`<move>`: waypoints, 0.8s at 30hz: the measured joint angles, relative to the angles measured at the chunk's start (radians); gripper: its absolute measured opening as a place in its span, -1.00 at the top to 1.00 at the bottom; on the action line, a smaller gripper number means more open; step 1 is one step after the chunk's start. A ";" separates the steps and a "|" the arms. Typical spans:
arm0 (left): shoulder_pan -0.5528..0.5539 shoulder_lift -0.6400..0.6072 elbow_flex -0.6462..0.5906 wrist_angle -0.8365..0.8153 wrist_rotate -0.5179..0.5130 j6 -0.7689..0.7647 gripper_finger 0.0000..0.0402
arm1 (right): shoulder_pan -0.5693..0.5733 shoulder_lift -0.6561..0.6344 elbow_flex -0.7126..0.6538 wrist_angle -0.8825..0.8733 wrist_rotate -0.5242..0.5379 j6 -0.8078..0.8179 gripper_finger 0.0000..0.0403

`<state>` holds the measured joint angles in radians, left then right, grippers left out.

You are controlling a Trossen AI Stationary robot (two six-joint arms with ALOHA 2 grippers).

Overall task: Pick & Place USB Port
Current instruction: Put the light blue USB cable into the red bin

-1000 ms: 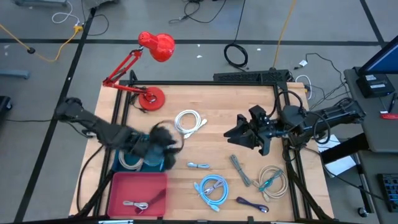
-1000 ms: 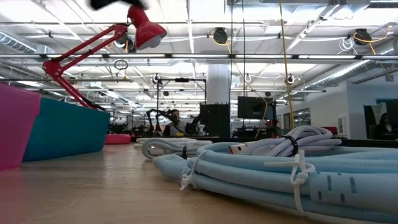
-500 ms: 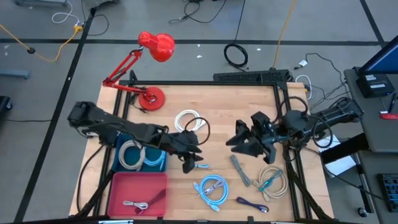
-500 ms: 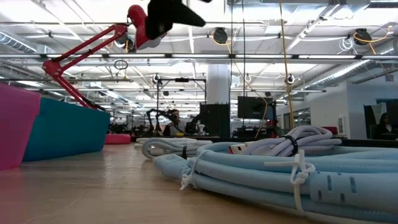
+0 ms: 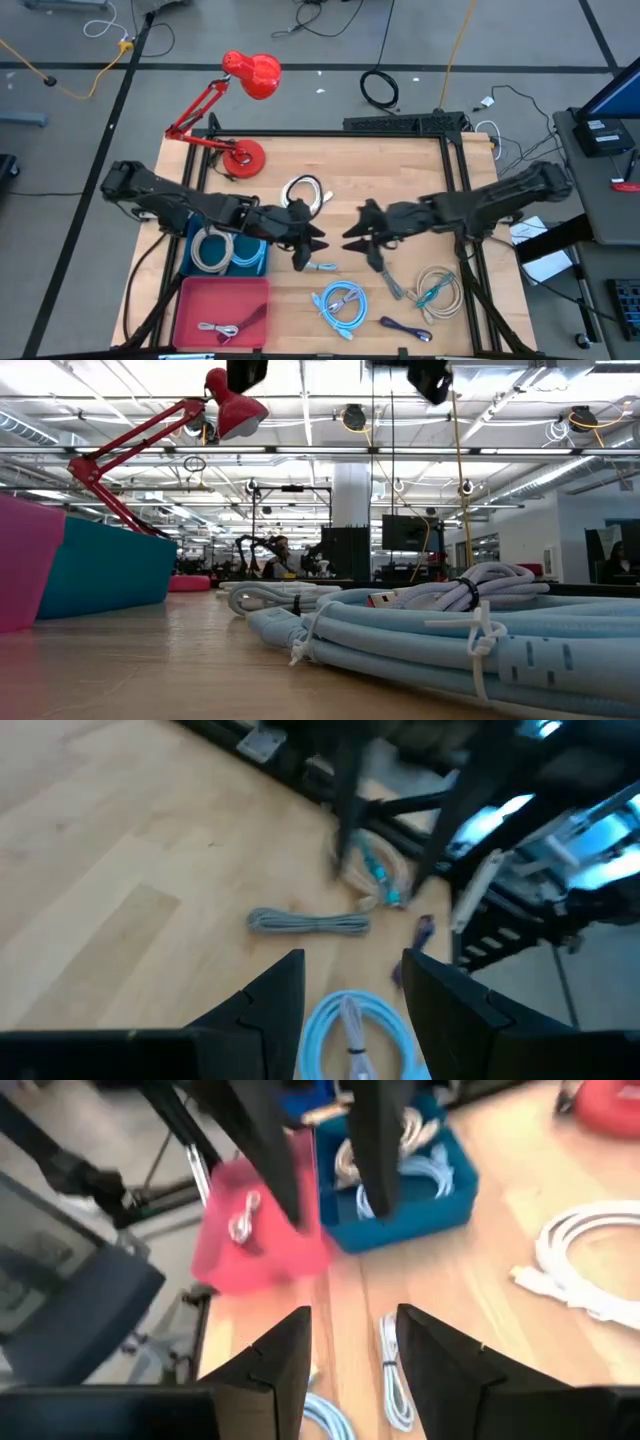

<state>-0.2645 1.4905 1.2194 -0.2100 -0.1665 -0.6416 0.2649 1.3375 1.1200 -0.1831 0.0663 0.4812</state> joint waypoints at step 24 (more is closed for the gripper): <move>-0.204 -0.217 0.001 -0.367 -0.228 -0.048 0.53 | -0.035 0.469 0.003 0.078 -0.141 -0.069 0.31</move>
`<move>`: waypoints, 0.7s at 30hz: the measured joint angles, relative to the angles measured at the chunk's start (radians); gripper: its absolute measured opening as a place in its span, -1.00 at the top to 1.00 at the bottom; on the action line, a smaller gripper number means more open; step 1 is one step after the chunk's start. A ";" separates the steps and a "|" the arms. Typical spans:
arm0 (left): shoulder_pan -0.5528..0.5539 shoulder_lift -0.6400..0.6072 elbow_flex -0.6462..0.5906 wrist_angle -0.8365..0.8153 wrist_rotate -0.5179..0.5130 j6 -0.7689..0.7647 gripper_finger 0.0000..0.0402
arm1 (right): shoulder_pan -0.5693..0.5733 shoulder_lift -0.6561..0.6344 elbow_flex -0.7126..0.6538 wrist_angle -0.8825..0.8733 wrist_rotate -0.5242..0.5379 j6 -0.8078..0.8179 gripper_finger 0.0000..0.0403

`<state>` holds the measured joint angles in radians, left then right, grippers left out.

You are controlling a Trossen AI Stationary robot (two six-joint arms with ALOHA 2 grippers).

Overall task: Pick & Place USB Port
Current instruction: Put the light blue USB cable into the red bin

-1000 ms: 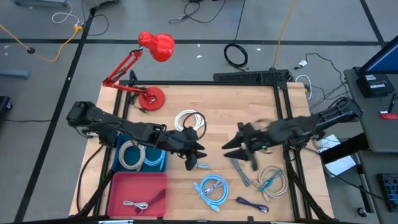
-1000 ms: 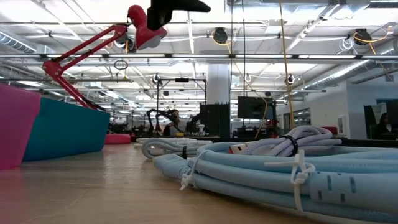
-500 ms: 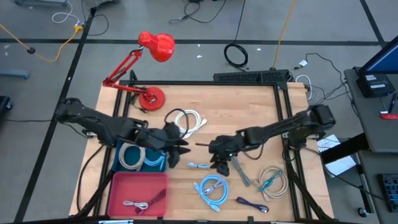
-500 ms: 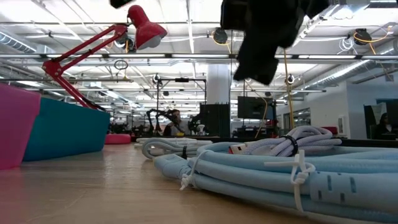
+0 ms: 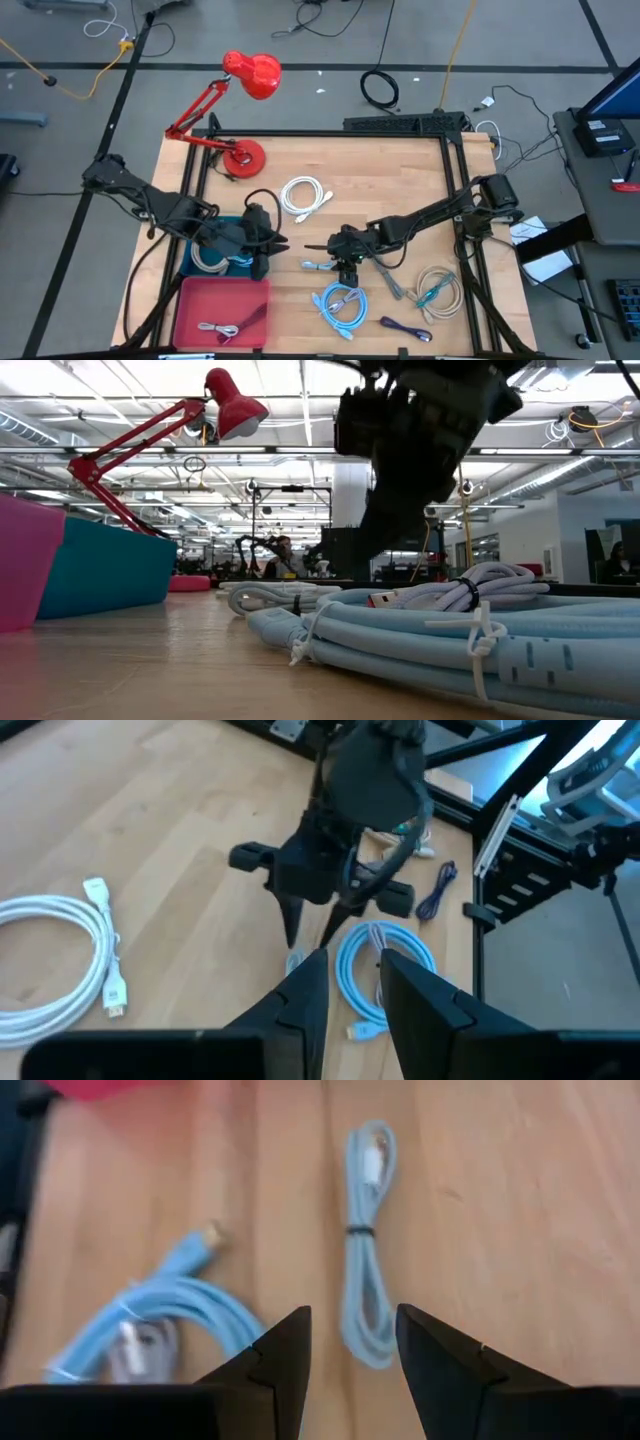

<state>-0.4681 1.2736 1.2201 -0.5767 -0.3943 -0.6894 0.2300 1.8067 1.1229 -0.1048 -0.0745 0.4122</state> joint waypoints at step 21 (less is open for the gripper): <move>-0.039 0.000 0.000 -0.034 -0.008 -0.060 0.53 | -0.022 0.096 0.000 -0.006 0.022 -0.024 0.52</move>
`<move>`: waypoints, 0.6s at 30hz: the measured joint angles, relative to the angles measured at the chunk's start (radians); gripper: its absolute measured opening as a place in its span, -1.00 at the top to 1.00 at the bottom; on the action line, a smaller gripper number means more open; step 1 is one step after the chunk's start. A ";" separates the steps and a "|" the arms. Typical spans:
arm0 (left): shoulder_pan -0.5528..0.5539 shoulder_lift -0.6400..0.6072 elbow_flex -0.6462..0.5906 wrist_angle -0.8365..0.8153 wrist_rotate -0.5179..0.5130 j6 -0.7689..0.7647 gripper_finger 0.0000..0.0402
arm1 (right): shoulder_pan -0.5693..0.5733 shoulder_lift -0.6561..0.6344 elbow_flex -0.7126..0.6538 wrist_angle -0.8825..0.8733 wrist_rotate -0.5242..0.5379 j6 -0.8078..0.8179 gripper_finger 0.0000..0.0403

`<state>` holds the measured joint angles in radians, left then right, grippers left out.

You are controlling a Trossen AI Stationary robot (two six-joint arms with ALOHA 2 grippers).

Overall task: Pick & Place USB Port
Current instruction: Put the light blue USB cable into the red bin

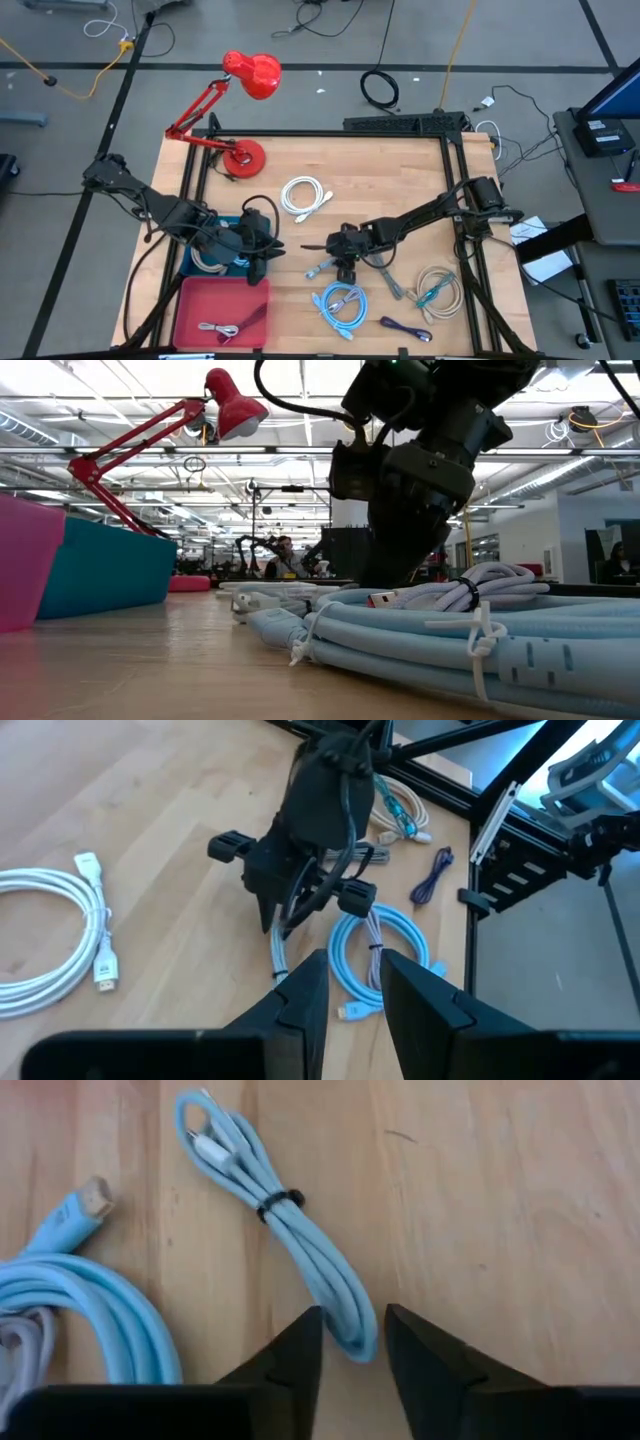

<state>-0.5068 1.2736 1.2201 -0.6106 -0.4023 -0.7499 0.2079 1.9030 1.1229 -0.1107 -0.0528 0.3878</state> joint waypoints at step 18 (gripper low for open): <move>0.010 0.000 0.000 -0.105 -0.043 -0.076 0.53 | 0.030 -0.097 -0.006 -0.030 0.005 0.128 0.96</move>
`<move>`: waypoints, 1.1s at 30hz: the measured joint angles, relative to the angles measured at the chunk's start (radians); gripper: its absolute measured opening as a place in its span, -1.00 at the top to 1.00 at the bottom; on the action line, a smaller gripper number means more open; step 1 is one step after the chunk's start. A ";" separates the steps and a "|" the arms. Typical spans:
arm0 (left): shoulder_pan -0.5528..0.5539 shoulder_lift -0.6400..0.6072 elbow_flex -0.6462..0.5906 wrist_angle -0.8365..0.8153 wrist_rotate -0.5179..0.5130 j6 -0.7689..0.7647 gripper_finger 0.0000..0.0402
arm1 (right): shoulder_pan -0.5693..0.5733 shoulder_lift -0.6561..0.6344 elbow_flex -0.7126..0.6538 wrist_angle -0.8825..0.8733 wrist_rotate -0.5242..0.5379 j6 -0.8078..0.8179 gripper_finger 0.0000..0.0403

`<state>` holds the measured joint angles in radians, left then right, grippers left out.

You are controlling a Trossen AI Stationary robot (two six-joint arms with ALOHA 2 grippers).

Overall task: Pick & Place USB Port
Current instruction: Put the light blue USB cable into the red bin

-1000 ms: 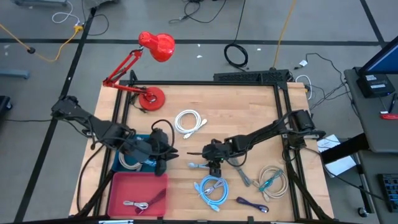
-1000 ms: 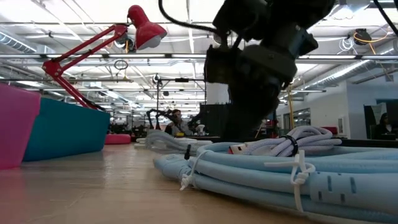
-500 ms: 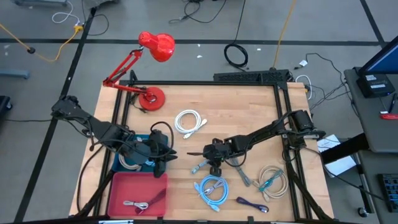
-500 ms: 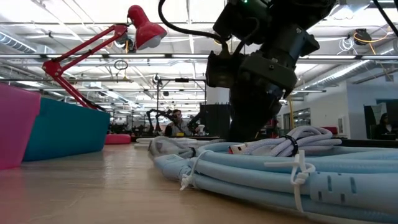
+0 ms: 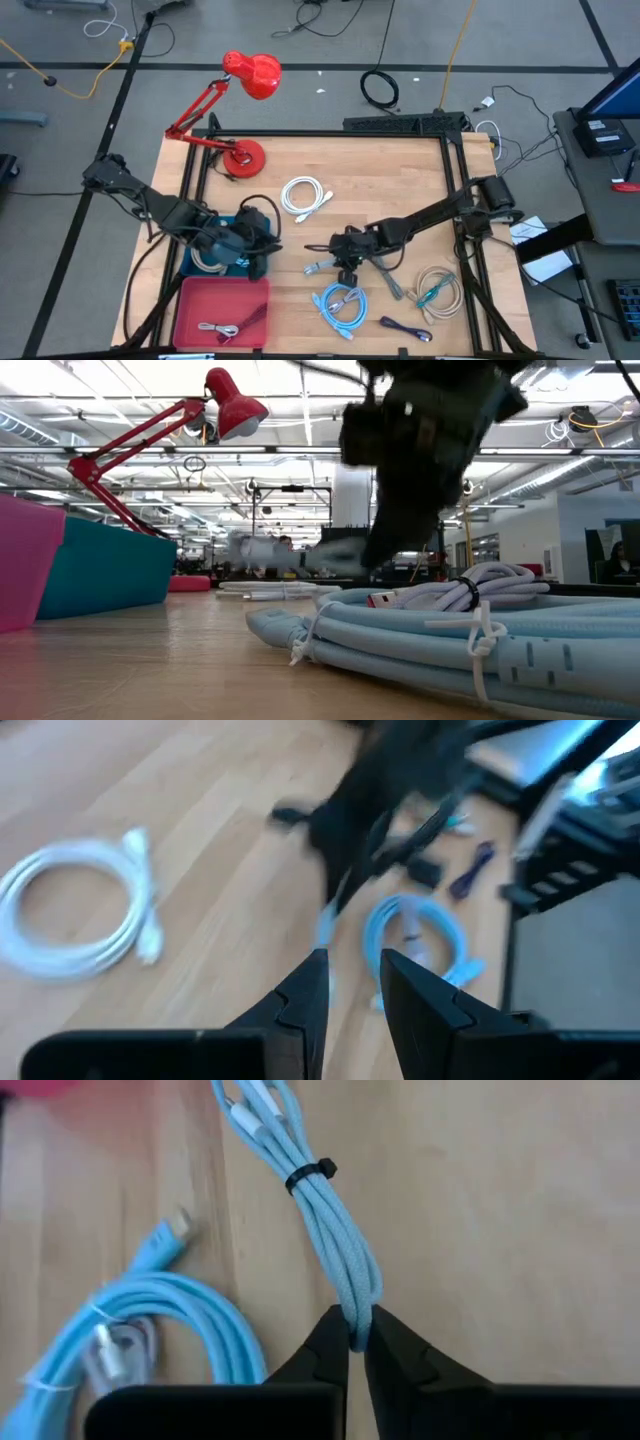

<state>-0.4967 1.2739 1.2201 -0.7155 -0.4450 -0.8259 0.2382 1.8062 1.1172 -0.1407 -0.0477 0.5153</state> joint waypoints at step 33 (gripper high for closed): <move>0.465 0.299 -0.105 1.306 0.306 0.196 0.54 | 0.346 -0.771 0.002 0.201 0.600 -0.005 0.96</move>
<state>-0.0317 1.5725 1.1151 0.5905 -0.1390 -0.6298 0.5841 1.0353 1.1194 0.0606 0.5522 0.5104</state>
